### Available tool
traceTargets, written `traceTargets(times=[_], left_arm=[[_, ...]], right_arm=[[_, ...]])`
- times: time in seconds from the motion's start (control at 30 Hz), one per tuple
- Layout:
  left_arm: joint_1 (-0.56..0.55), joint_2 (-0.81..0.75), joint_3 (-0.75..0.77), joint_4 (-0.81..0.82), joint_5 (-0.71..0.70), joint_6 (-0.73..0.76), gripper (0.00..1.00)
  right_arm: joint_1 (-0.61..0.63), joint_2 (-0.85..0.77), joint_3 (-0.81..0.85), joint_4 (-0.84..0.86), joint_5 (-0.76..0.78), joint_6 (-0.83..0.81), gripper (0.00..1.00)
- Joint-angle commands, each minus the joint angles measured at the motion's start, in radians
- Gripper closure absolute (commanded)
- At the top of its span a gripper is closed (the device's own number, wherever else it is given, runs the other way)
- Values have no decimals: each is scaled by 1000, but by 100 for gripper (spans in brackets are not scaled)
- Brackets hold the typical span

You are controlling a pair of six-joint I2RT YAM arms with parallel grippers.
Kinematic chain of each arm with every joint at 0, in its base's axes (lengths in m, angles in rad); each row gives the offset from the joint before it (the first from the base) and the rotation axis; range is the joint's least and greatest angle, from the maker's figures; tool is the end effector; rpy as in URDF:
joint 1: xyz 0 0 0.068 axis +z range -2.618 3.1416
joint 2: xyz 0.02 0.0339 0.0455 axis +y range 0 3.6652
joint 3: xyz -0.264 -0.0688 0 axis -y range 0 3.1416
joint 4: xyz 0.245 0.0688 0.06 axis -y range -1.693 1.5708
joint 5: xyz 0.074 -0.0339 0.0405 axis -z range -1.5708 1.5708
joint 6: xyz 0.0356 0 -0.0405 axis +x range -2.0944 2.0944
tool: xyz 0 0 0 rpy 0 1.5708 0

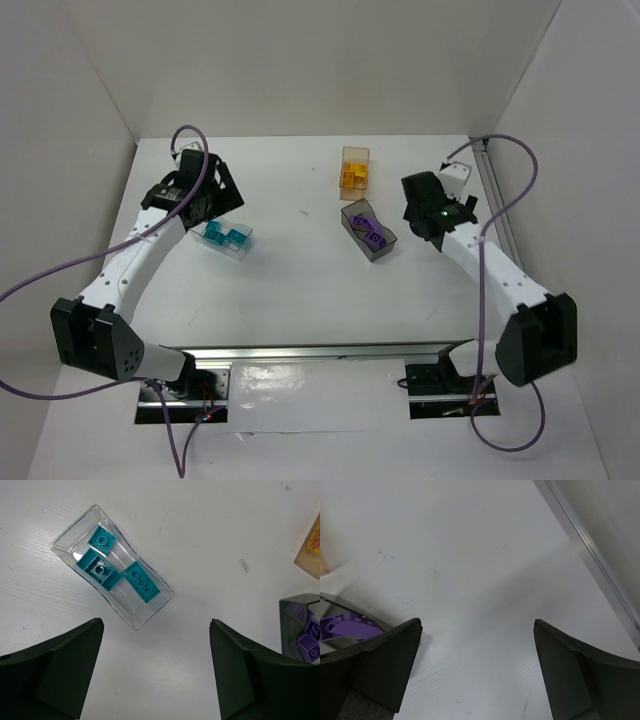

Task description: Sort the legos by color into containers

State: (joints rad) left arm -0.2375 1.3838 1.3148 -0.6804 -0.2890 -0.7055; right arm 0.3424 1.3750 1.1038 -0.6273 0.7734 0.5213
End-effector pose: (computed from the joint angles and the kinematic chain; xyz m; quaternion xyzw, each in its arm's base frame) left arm 0.2926 -0.0604 0.3422 -0.2663 0.8692 -0.0618 0.4119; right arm 0.2746 0.0715 0.2868 0.2020 0.8597 -0.1955 0.4265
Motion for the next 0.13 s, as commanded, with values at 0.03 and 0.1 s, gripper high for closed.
traceTargets(times=[0.03, 0.1], left_arm=[[-3, -31, 47, -1, 1, 26, 6], [-3, -54, 47, -1, -9, 26, 6]], right_arm=[[-2, -211, -84, 168, -36, -7, 0], [-11, -234, -84, 152, -10, -7, 0]])
